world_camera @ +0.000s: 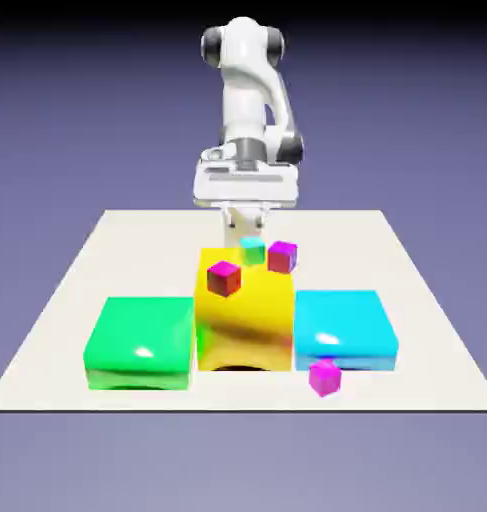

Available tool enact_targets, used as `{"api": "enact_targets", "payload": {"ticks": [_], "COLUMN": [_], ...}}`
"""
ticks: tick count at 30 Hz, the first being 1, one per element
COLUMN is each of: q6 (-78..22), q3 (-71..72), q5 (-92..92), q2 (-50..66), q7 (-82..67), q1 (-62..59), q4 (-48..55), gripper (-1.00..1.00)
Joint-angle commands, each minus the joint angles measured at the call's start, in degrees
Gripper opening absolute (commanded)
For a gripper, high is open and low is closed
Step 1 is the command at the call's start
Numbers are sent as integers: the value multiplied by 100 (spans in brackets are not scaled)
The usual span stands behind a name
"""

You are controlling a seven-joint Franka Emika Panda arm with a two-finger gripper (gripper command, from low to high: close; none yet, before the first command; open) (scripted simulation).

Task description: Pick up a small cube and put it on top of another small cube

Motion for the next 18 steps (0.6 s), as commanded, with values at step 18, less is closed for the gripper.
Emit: {"api": "enact_targets", "payload": {"ticks": [18], "q6": [-3110], "q3": [1322], "q5": [-882], "q2": [3738], "q7": [449], "q1": [-35], "q4": [2749], "gripper": [0]}}
